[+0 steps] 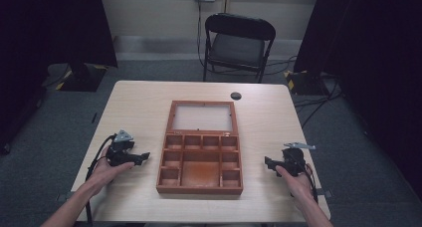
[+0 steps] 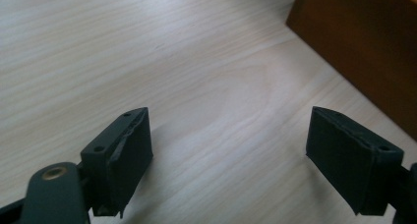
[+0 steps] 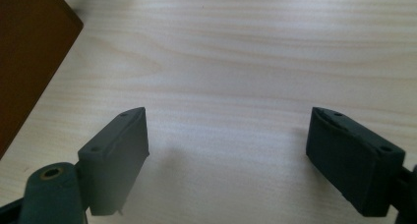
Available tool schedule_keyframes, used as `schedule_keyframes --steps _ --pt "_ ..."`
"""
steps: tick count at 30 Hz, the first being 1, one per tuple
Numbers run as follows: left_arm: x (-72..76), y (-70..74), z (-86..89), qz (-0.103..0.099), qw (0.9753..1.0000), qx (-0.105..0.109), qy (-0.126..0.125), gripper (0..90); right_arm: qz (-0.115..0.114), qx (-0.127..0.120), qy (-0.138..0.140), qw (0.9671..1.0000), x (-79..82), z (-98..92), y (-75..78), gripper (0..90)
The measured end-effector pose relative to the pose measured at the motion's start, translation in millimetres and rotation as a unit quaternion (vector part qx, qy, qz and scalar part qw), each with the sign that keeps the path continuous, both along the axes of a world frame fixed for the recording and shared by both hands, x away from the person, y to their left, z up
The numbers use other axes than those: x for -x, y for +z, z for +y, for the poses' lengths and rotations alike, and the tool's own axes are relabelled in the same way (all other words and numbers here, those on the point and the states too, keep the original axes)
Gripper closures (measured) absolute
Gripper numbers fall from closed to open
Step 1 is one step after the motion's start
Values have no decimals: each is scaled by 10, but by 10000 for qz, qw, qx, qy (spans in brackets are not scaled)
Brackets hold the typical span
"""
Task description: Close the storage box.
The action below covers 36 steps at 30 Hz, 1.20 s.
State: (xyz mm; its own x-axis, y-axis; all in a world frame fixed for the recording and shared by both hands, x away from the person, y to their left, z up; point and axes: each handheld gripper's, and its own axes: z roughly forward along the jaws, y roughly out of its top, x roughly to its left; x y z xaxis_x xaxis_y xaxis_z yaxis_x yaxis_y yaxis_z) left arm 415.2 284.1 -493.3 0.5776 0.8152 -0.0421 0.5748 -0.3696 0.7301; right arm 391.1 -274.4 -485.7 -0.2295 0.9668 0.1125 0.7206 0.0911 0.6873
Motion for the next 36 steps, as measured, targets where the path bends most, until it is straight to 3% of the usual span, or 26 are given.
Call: schedule_keyframes --steps 2,4,5,7,8,10,11,13,18,19,21,24,25,28,31,33,36 --pt "-7 49 -39 -58 10000 2 -13 180 -114 20 39 9999 -23 14 62 142" --pt "-20 125 -60 -155 9999 57 -48 185 -231 -117 127 9996 -68 38 139 145" --pt "-23 186 -77 -295 9993 213 23 190 -299 -96 147 9994 -118 74 189 142" --pt "-32 207 -89 -258 9993 273 42 193 -325 -118 169 9993 -137 92 206 151" --pt "-56 230 -104 -174 9996 235 -19 192 -323 -157 247 9991 -163 112 226 192" --pt "-83 284 -127 -165 9997 160 -49 193 -288 -239 338 9987 -227 155 267 179" --pt "-116 309 -156 -205 9993 321 -2 192 -313 -316 447 9980 -306 213 316 195" --pt "-160 338 -177 -99 9997 225 -96 186 -325 -319 462 9979 -334 235 334 188" --pt "-282 460 -236 -215 9990 381 -36 186 -368 -306 750 9960 -519 410 474 158" --pt "-344 496 -250 -260 9979 585 40 189 -280 -434 913 9945 -577 472 514 153" --pt "-419 526 -276 -295 9979 566 68 192 -190 -774 1076 9910 -623 530 561 152" --pt "-482 566 -313 -315 9975 624 60 195 -272 -649 1231 9899 -677 646 611 153" --pt "-525 612 -371 -364 9977 568 2 195 -274 -534 1284 9899 -704 684 627 152" --pt "-607 672 -449 -391 9982 453 -90 196 -263 -514 1360 9890 -818 785 655 152" --pt "-679 695 -485 -370 9976 590 2 199 -243 -558 1397 9883 -913 844 659 151" --pt "-788 689 -526 -198 9968 774 92 200 -281 -591 1361 9885 -1048 916 638 151" --pt "-821 645 -564 -134 9965 815 118 200 -214 -636 1332 9888 -1126 956 575 154"
